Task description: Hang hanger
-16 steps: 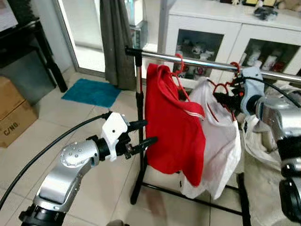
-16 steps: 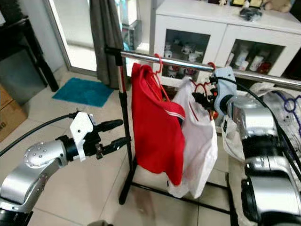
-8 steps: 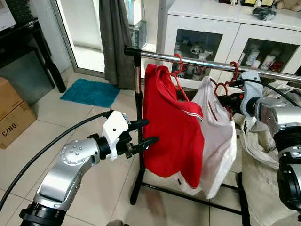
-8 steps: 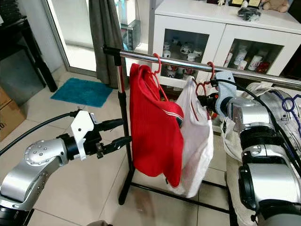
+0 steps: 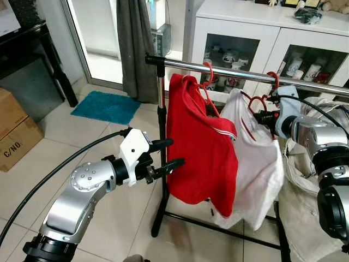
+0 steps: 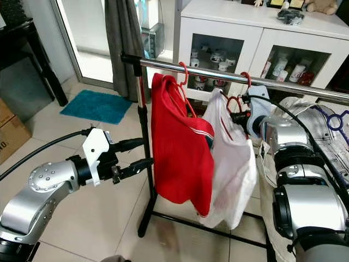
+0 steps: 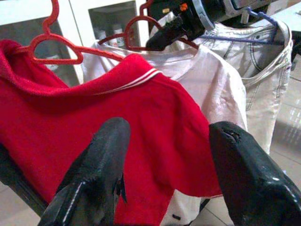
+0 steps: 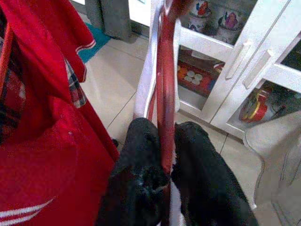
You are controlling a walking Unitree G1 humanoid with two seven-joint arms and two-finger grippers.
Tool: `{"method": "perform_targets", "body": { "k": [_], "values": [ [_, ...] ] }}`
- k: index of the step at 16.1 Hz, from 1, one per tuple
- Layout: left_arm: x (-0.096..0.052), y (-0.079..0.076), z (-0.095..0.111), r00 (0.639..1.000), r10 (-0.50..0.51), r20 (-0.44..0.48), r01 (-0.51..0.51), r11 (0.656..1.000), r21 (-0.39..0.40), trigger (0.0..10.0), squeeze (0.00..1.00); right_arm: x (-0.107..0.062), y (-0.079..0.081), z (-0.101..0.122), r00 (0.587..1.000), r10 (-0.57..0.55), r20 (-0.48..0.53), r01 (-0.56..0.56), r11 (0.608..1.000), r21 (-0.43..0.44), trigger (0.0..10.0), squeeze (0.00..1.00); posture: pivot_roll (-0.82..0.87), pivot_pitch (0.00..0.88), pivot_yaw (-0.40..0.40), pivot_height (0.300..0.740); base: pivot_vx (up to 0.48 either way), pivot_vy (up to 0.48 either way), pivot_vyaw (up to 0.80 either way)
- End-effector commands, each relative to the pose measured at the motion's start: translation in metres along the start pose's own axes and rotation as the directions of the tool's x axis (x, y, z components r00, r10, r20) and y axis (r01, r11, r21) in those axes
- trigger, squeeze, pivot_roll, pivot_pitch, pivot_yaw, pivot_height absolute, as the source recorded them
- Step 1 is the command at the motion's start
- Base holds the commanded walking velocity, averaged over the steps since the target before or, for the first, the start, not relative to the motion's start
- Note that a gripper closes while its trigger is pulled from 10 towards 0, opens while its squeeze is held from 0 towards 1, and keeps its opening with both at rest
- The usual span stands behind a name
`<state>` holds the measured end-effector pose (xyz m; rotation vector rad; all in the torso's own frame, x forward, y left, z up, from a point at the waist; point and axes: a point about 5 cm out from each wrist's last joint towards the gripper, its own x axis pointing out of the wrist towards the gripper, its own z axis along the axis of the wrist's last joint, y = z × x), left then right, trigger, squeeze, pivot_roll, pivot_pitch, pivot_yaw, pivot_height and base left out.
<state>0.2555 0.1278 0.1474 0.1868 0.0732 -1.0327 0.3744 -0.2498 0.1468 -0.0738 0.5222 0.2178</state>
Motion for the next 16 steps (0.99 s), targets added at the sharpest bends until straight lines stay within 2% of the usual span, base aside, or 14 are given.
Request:
{"method": "perform_targets", "body": {
  "k": [1, 10, 12, 13, 14, 16],
  "values": [
    [0.003, -0.001, 0.003, 1.000, -0.022, -0.001, 0.022, 1.000, 0.011, 10.0, 0.00, -0.001, 0.000, 0.010, 0.999, -0.002, 0.038, 0.002, 1.000, -0.009, 0.0, 0.00, -0.06, 0.000, -0.009, 0.740, 0.000, 0.000, 0.00],
    [0.002, 0.000, 0.002, 1.000, -0.016, 0.000, 0.016, 1.000, 0.013, 10.0, 0.00, 0.002, 0.004, 0.010, 0.998, 0.038, 0.046, -0.038, 0.999, -0.016, 0.0, 0.00, -0.06, 0.000, -0.014, 0.740, 0.000, 0.000, 0.00],
    [0.002, 0.001, 0.001, 1.000, 0.018, -0.006, -0.018, 1.000, 0.022, 10.0, 0.00, 0.000, 0.003, 0.012, 0.997, 0.036, 0.072, -0.035, 0.999, -0.020, 0.0, 0.00, -0.06, 0.000, -0.018, 0.740, 0.000, 0.000, 0.00],
    [0.003, 0.007, -0.005, 0.993, 0.109, -0.042, -0.108, 0.994, 0.026, 10.0, 0.00, -0.003, 0.000, 0.016, 0.993, 0.034, 0.116, -0.033, 0.999, -0.012, 0.0, 0.00, -0.05, 0.000, -0.031, 0.740, 0.000, 0.000, 0.00],
    [0.004, 0.012, -0.008, 0.980, 0.194, -0.036, -0.193, 0.981, 0.015, 10.0, 0.00, -0.007, -0.001, 0.018, 0.987, 0.022, 0.158, -0.020, 1.000, -0.016, 0.0, 0.00, -0.04, 0.000, -0.036, 0.740, 0.000, 0.000, 0.00],
    [0.006, 0.013, -0.007, 0.973, 0.230, -0.016, -0.230, 0.973, -0.003, 10.0, 0.00, -0.010, -0.002, 0.017, 0.984, 0.011, 0.175, -0.007, 1.000, -0.022, 0.0, 0.00, -0.04, 0.000, -0.037, 0.740, 0.000, 0.000, 0.00]
  ]
}}
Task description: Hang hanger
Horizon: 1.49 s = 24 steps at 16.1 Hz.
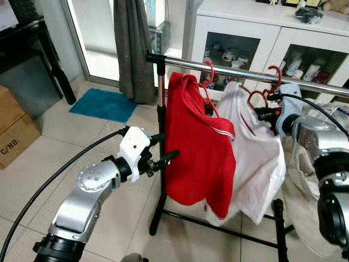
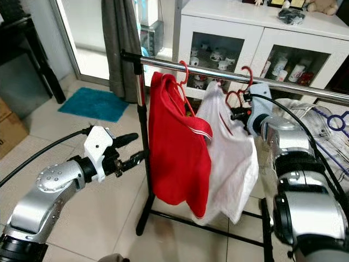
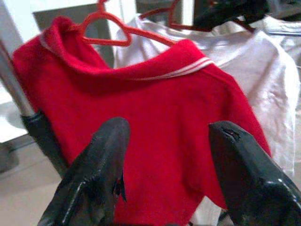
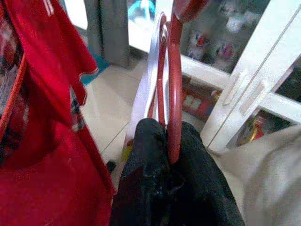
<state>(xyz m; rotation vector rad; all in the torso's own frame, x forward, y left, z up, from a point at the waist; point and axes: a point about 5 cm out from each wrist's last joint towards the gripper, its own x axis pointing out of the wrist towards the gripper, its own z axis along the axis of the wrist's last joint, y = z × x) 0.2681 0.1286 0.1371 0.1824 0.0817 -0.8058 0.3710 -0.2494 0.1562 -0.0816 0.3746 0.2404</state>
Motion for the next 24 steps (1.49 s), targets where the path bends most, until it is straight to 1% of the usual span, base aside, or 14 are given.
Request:
{"method": "perform_targets", "body": {
  "k": [1, 2, 3, 4, 5, 6, 7, 9, 10, 12, 16, 20, 24],
  "values": [
    [0.001, 0.003, 0.001, 0.999, 0.043, -0.009, -0.042, 0.999, 0.025, 10.0, 0.00, -0.004, 0.001, 0.008, 0.998, -0.009, 0.066, 0.009, 1.000, 0.013, 0.0, 0.00, -0.04, 0.000, -0.028, 0.740, 0.000, 0.000, 0.00],
    [0.002, 0.003, -0.003, 0.997, 0.072, -0.020, -0.072, 0.997, 0.027, 10.0, 0.00, -0.008, 0.007, 0.005, 0.993, -0.017, 0.114, 0.014, 1.000, 0.024, 0.0, 0.00, -0.05, 0.000, -0.016, 0.740, 0.000, 0.000, 0.00],
    [0.002, 0.003, -0.003, 0.997, 0.081, -0.018, -0.080, 0.997, 0.022, 10.0, 0.00, -0.009, 0.009, 0.005, 0.991, -0.018, 0.136, 0.015, 1.000, 0.021, 0.0, 0.00, -0.05, 0.000, -0.016, 0.740, 0.000, 0.000, 0.00],
    [0.001, 0.004, -0.005, 0.996, 0.089, -0.015, -0.089, 0.996, 0.005, 10.0, 0.00, -0.011, 0.014, 0.003, 0.986, -0.012, 0.164, 0.010, 1.000, 0.013, 0.0, 0.00, -0.06, 0.000, -0.009, 0.740, 0.000, 0.000, 0.00],
    [0.002, 0.005, -0.005, 0.995, 0.098, -0.014, -0.098, 0.995, 0.005, 10.0, 0.00, -0.013, 0.016, 0.002, 0.984, -0.018, 0.180, 0.018, 1.000, 0.000, 0.0, 0.00, -0.06, 0.000, -0.008, 0.740, 0.000, 0.000, 0.00],
    [0.001, 0.006, -0.007, 0.994, 0.112, -0.016, -0.112, 0.994, 0.003, 10.0, 0.00, -0.020, 0.024, -0.002, 0.979, -0.018, 0.202, 0.022, 1.000, -0.017, 0.0, 0.00, -0.06, 0.000, -0.007, 0.740, 0.000, 0.000, 0.00],
    [0.001, 0.005, -0.008, 0.994, 0.110, -0.024, -0.110, 0.994, 0.007, 10.0, 0.00, -0.025, 0.031, -0.008, 0.978, -0.018, 0.209, 0.024, 0.999, -0.025, 0.0, 0.00, -0.06, 0.000, -0.006, 0.740, 0.000, 0.000, 0.00],
    [0.000, 0.004, -0.011, 0.992, 0.123, -0.034, -0.123, 0.992, 0.011, 10.0, 0.00, -0.032, 0.038, -0.013, 0.975, -0.036, 0.219, 0.044, 0.998, -0.034, 0.0, 0.00, -0.06, 0.000, -0.008, 0.740, 0.000, 0.000, 0.00],
    [-0.002, 0.005, -0.014, 0.989, 0.146, -0.040, -0.146, 0.989, 0.005, 10.0, 0.00, -0.038, 0.044, -0.016, 0.966, -0.068, 0.250, 0.083, 0.995, -0.050, 0.0, 0.00, -0.06, 0.000, -0.012, 0.740, 0.000, 0.000, 0.00],
    [-0.003, 0.005, -0.015, 0.987, 0.154, -0.042, -0.154, 0.988, 0.004, 10.0, 0.00, -0.041, 0.047, -0.019, 0.959, -0.101, 0.265, 0.113, 0.993, -0.031, 0.0, 0.00, -0.06, 0.000, -0.015, 0.740, 0.000, 0.000, 0.00],
    [-0.005, 0.005, -0.015, 0.986, 0.163, -0.039, -0.163, 0.987, 0.001, 10.0, 0.00, -0.044, 0.055, -0.034, 0.960, -0.172, 0.223, 0.183, 0.983, -0.029, 0.0, 0.00, -0.06, 0.000, -0.021, 0.740, 0.000, 0.000, 0.00],
    [-0.005, 0.005, -0.015, 0.985, 0.168, -0.037, -0.168, 0.986, -0.003, 10.0, 0.00, -0.045, 0.058, -0.045, 0.962, -0.214, 0.167, 0.227, 0.972, -0.064, 0.0, 0.00, -0.07, 0.000, -0.019, 0.740, 0.000, 0.000, 0.00],
    [-0.003, 0.005, -0.015, 0.985, 0.166, -0.037, -0.167, 0.986, 0.000, 10.0, 0.00, -0.045, 0.059, -0.047, 0.960, -0.232, 0.154, 0.245, 0.967, -0.067, 0.0, 0.00, -0.07, 0.000, -0.023, 0.740, 0.000, 0.000, 0.00]
  ]
}}
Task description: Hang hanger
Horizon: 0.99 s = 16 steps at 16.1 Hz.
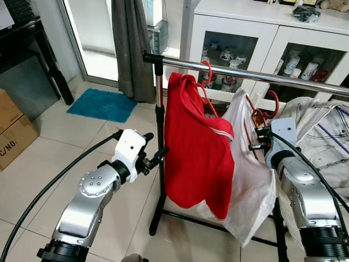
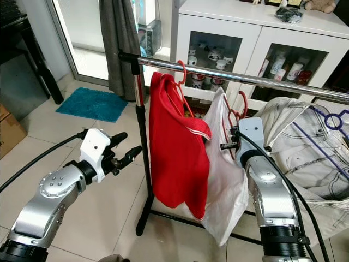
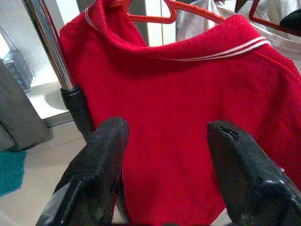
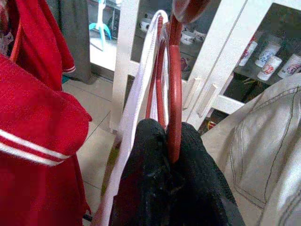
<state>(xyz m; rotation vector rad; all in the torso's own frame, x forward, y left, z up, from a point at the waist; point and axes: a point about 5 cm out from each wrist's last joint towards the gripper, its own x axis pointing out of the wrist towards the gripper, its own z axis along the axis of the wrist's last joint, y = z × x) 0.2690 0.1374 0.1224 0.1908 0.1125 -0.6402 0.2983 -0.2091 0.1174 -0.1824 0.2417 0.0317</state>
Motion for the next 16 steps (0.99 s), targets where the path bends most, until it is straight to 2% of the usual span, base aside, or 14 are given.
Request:
{"method": "perform_targets", "body": {
  "k": [1, 7, 11, 16],
  "values": [
    [0.0004, 0.0004, 0.0017, 1.000, 0.009, 0.007, -0.010, 1.000, 0.013, 10.0, 0.00, -0.0014, 0.0010, 0.0095, 0.999, -0.011, 0.033, 0.011, 1.000, -0.002, 0.0, 0.00, -0.06, 0.000, -0.026, 0.740, 0.000, 0.000, 0.00],
    [0.0014, 0.0008, 0.0016, 1.000, 0.010, 0.008, -0.010, 1.000, 0.007, 10.0, 0.00, -0.0042, 0.0046, 0.0052, 1.000, -0.018, 0.011, 0.018, 1.000, -0.004, 0.0, 0.00, -0.08, 0.000, -0.016, 0.740, 0.000, 0.000, 0.00],
    [0.0026, -0.0008, 0.0015, 1.000, -0.006, 0.005, 0.006, 1.000, 0.005, 10.0, 0.00, -0.0077, 0.0076, 0.0026, 1.000, -0.016, 0.010, 0.016, 0.999, 0.034, 0.0, 0.00, -0.09, 0.000, -0.007, 0.740, -0.244, 0.000, 0.00],
    [0.0038, 0.0013, 0.0031, 1.000, -0.008, 0.008, 0.008, 1.000, 0.008, 10.0, 0.00, -0.0076, 0.0091, 0.0024, 1.000, -0.014, 0.005, 0.013, 0.999, 0.041, 0.0, 0.00, -0.09, 0.000, -0.007, 0.740, -0.246, 0.000, 0.00]
  ]
}}
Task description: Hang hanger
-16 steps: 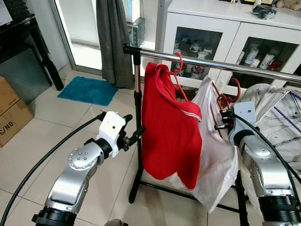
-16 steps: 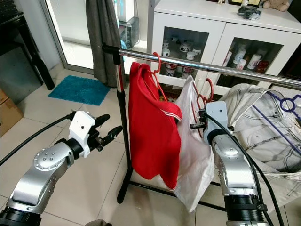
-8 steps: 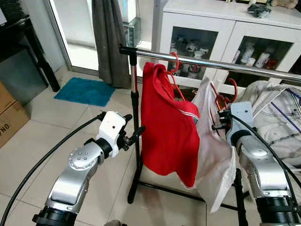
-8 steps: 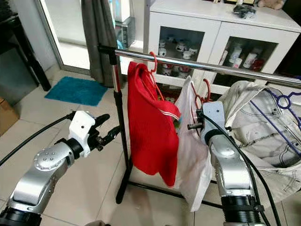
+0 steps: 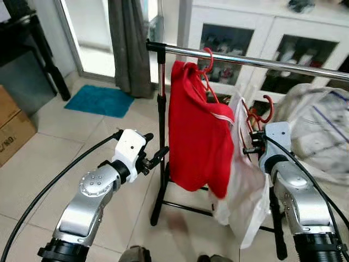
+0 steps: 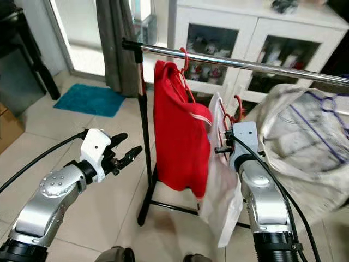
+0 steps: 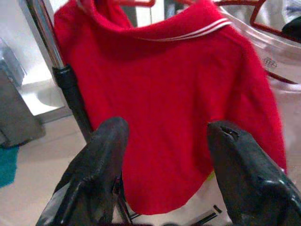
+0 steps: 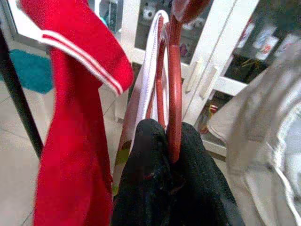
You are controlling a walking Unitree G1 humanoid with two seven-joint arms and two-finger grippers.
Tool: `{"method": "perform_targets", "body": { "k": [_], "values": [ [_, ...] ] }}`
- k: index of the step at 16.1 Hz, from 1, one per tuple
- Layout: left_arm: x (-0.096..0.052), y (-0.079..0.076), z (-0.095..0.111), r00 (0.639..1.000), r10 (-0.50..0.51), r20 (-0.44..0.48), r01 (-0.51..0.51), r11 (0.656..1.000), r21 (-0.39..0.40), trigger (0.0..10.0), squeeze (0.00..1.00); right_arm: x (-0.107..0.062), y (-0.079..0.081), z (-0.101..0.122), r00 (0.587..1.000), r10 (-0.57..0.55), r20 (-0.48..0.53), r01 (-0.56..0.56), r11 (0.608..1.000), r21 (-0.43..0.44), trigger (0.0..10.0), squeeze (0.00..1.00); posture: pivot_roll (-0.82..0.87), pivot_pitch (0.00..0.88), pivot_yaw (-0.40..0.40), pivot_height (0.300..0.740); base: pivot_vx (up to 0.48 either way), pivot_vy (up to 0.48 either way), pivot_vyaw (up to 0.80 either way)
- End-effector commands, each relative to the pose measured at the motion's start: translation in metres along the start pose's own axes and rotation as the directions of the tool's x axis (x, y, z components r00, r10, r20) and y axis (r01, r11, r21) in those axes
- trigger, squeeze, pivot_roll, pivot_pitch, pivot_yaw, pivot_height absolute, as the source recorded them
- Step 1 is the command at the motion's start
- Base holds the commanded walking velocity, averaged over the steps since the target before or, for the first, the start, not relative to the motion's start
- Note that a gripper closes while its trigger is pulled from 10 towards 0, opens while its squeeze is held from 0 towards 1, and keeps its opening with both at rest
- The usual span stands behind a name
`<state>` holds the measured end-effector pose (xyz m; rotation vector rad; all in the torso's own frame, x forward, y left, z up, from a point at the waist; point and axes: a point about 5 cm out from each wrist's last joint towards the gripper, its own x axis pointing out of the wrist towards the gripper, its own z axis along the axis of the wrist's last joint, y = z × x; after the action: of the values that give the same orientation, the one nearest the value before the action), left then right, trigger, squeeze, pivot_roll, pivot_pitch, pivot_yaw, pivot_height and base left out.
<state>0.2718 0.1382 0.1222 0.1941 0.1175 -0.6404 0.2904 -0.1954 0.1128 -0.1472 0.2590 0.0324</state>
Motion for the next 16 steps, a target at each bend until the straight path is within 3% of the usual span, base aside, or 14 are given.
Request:
{"method": "perform_targets", "body": {
  "k": [1, 13, 16],
  "values": [
    [0.0020, -0.0011, 0.0033, 1.000, -0.007, 0.014, 0.007, 1.000, 0.006, 10.0, 0.00, -0.0013, -0.0062, 0.0064, 1.000, -0.021, 0.022, 0.020, 1.000, 0.006, 0.0, 0.00, -0.09, 0.000, -0.006, 0.740, -0.244, 0.000, 0.00],
    [0.0023, -0.0008, 0.0026, 1.000, -0.019, 0.010, 0.019, 1.000, 0.007, 10.0, 0.00, -0.0025, -0.0093, 0.0050, 0.999, -0.037, 0.011, 0.037, 0.999, 0.001, 0.0, 0.00, -0.09, 0.000, 0.004, 0.740, -0.243, 0.000, 0.00],
    [0.0035, 0.0022, 0.0016, 1.000, 0.020, 0.015, -0.019, 0.999, -0.029, 10.0, 0.00, -0.0027, -0.0049, 0.0055, 1.000, -0.013, 0.011, 0.013, 1.000, 0.003, 0.0, 0.00, -0.09, 0.000, 0.006, 0.740, 0.000, 0.000, 0.00]
  ]
}}
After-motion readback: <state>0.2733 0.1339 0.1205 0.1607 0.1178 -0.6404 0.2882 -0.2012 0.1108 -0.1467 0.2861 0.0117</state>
